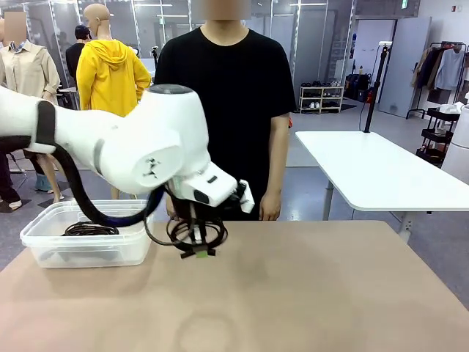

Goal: Organize and store the cables.
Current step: Place the USB Extension Cable into the Organizing box.

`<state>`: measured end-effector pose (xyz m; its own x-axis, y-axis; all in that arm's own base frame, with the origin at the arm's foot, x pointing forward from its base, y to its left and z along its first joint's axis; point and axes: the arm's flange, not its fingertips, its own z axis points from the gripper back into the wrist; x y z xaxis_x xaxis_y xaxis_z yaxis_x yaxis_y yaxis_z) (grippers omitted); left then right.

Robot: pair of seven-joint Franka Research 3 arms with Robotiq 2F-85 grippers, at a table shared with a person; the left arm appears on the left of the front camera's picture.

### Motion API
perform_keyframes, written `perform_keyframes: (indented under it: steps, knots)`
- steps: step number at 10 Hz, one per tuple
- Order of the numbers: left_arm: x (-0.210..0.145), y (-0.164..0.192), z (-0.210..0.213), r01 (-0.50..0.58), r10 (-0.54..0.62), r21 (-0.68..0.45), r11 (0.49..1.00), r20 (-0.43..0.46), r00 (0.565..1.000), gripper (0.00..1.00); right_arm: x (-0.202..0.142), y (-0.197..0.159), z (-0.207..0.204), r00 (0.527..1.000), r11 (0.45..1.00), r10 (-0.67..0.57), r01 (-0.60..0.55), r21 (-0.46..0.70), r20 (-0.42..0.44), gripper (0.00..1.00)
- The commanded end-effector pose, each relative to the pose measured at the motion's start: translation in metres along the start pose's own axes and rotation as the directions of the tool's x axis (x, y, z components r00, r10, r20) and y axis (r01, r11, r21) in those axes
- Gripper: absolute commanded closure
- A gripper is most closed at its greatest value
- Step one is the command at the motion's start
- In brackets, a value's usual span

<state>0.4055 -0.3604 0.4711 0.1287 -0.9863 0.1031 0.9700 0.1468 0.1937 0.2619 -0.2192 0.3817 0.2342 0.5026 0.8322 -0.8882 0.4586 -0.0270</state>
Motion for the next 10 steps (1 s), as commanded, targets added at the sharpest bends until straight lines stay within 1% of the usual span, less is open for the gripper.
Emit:
perform_keyframes:
  steps: [1, 2, 4, 5, 6, 8, 9, 10]
  knots:
    - [-0.046, 0.009, 0.014, 0.039, -0.039, 0.022, 0.999, -0.01, 0.999, 0.93, 0.0, -0.002, 0.001, 1.0, 1.0, 0.01, -0.01, -0.001, 0.016, 0.0]
    - [-0.072, 0.02, 0.024, 0.056, -0.056, 0.044, 0.997, -0.006, 0.998, 0.93, 0.0, -0.002, 0.001, 1.0, 1.0, 0.01, -0.01, -0.001, 0.016, 0.0]
    - [-0.123, 0.047, 0.037, 0.035, -0.034, 0.035, 0.999, -0.009, 0.999, 0.93, 0.0, -0.002, 0.001, 1.0, 1.0, 0.01, -0.01, -0.001, 0.016, 0.0]
    - [-0.147, 0.062, 0.043, 0.068, -0.068, 0.029, 0.997, -0.022, 0.997, 0.93, 0.0, -0.002, 0.001, 1.0, 1.0, 0.01, -0.01, -0.001, 0.016, 0.0]
    - [-0.162, 0.072, 0.046, 0.088, -0.088, 0.016, 0.996, -0.034, 0.996, 0.93, 0.0, -0.002, 0.001, 1.0, 1.0, 0.01, -0.01, -0.001, 0.016, 0.0]
    - [-0.175, 0.086, 0.053, 0.102, -0.102, 0.008, 0.995, -0.029, 0.994, 0.93, 0.0, -0.002, 0.001, 1.0, 1.0, 0.01, -0.01, -0.001, 0.016, 0.0]
    - [-0.168, 0.083, 0.058, 0.14, -0.14, 0.008, 0.99, -0.021, 0.99, 0.93, 0.0, -0.002, 0.001, 1.0, 1.0, 0.01, -0.01, -0.001, 0.016, 0.0]
    - [-0.181, 0.085, 0.045, 0.081, -0.079, 0.035, 0.996, -0.044, 0.996, 0.93, 0.0, -0.002, 0.001, 1.0, 1.0, 0.01, -0.01, -0.001, 0.016, 0.0]
